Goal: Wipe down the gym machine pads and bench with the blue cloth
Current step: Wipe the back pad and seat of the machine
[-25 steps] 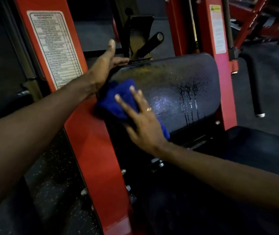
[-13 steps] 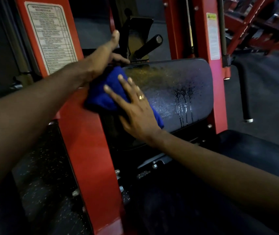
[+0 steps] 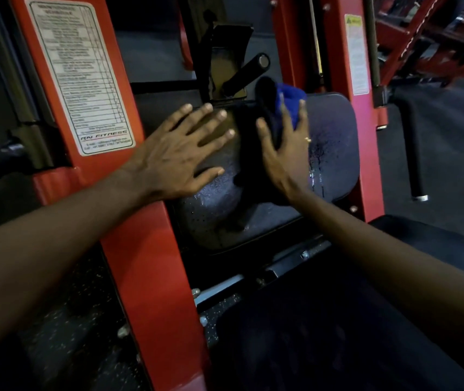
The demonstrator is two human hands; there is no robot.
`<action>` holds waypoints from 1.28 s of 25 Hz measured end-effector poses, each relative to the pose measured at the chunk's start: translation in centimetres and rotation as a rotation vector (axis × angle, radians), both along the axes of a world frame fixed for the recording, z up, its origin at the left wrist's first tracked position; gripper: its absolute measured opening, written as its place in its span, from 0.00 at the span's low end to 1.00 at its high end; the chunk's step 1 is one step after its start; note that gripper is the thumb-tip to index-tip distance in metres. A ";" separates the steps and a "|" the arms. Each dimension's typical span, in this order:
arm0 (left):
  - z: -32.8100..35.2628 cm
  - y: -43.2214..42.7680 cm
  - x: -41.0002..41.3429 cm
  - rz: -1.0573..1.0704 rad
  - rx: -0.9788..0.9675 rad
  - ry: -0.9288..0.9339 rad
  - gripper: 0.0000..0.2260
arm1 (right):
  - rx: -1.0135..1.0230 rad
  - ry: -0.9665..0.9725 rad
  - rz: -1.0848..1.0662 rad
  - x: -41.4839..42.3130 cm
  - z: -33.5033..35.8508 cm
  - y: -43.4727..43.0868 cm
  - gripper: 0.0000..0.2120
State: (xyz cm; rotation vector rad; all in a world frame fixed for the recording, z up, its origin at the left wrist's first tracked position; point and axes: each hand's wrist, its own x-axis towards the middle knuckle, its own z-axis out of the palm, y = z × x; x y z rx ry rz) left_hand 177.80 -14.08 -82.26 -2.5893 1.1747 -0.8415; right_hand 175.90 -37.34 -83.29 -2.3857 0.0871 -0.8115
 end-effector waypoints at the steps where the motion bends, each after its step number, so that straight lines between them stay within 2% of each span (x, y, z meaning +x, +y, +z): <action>1: -0.1 0.0 -0.1 -0.016 0.000 -0.021 0.31 | -0.086 0.003 0.048 -0.8 -0.7 0.6 0.32; 3: -0.2 0.0 -0.1 -0.014 -0.003 -0.044 0.32 | -0.228 -0.017 0.141 -1.4 -1.6 -0.7 0.30; 4: -0.3 -0.1 -0.3 0.002 -0.002 -0.048 0.32 | -0.237 -0.036 0.129 -0.4 -1.2 -1.9 0.31; 7: -0.3 -0.3 -0.5 0.020 -0.002 -0.033 0.33 | 0.003 -0.027 -0.071 2.9 1.4 -2.6 0.31; 9: 0.0 -0.2 -0.7 0.011 -0.028 0.001 0.32 | 0.012 -0.030 -0.108 3.1 1.8 -1.0 0.31; 13: 0.2 -0.4 -0.9 -0.004 -0.294 0.096 0.28 | -0.194 -0.021 0.201 -2.1 -1.3 0.9 0.37; 16: 0.3 -0.2 -0.7 -0.046 -0.438 0.172 0.27 | -0.311 0.050 0.366 -7.2 -5.2 1.3 0.36; 18: 0.3 -0.2 -0.7 -0.047 -0.418 0.157 0.26 | -0.459 0.075 0.441 -9.2 -6.8 1.2 0.35; 21: 0.1 -0.5 -0.9 0.015 -0.291 0.072 0.28 | -0.648 0.038 0.563 -9.8 -6.9 0.9 0.35; 24: 0.1 -0.6 -1.0 0.054 -0.190 0.030 0.28 | -0.706 0.001 0.601 -9.4 -6.5 1.2 0.33; 27: 0.1 -0.6 -0.8 0.052 -0.189 0.033 0.28 | -0.757 -0.022 0.589 -9.4 -6.7 1.3 0.32; 32: -0.1 -0.7 -0.8 0.064 -0.196 -0.004 0.27 | -0.969 -0.053 0.737 -9.4 -7.0 -1.4 0.27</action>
